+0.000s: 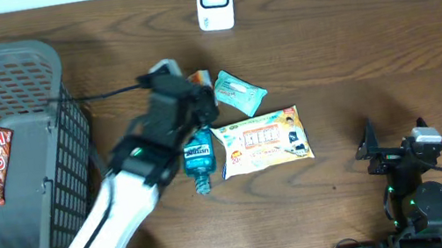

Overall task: Scan the item barcode
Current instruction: 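Lift the orange snack out and place it beside the teal pack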

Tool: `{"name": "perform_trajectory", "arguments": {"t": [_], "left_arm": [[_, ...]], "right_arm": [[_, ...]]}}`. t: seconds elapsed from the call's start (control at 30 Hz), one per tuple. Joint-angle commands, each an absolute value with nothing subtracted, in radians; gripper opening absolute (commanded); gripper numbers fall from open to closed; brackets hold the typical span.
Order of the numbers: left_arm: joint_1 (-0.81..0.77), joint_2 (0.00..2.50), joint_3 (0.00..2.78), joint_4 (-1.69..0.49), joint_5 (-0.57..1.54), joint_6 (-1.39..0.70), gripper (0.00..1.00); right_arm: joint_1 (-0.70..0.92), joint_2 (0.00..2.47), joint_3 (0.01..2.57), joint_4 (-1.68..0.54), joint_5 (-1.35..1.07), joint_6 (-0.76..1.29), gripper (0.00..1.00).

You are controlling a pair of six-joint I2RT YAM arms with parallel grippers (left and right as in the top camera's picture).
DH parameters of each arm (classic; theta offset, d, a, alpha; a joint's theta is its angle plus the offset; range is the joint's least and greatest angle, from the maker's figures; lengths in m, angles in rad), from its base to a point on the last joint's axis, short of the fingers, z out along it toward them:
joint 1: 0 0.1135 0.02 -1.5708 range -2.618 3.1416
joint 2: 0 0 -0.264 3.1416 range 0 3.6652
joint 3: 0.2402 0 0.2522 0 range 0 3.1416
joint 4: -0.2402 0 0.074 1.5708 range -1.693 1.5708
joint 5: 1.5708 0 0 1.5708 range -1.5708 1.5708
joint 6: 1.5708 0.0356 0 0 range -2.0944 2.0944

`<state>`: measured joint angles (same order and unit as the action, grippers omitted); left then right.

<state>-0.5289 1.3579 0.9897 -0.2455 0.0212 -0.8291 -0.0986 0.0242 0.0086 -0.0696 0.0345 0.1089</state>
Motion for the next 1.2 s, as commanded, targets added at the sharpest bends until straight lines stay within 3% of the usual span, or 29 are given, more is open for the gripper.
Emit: {"name": "perform_trajectory", "arguments": {"t": [0.0, 0.17, 0.37, 0.53, 0.73, 0.9, 1.17], "left_arm": [[-0.548, 1.507, 0.999, -0.169, -0.068, -0.805, 0.32], [-0.548, 1.747, 0.999, -0.038, -0.067, -0.874, 0.38], [-0.547, 1.805, 0.999, -0.009, -0.065, -0.902, 0.4], [-0.547, 1.784, 1.003, 0.016, -0.063, -0.898, 0.55], [-0.546, 1.583, 1.033, -0.015, -0.062, -0.772, 0.69], [-0.528, 1.356, 1.1, -0.15, -0.126, -0.661, 0.7], [-0.45, 1.058, 1.203, -0.383, -0.479, -0.445, 0.71]], "right_arm": [[-0.097, 0.02, 0.006, -0.071, 0.039, 0.096, 0.99], [-0.097, 0.02, 0.006, -0.071, 0.039, 0.096, 0.99], [-0.097, 0.02, 0.006, -0.071, 0.039, 0.096, 0.99], [-0.097, 0.02, 0.006, -0.071, 0.039, 0.096, 0.99], [-0.097, 0.02, 0.006, -0.071, 0.039, 0.096, 0.99], [-0.097, 0.02, 0.006, -0.071, 0.039, 0.096, 0.99], [-0.097, 0.02, 0.006, -0.071, 0.039, 0.096, 0.99]]}}
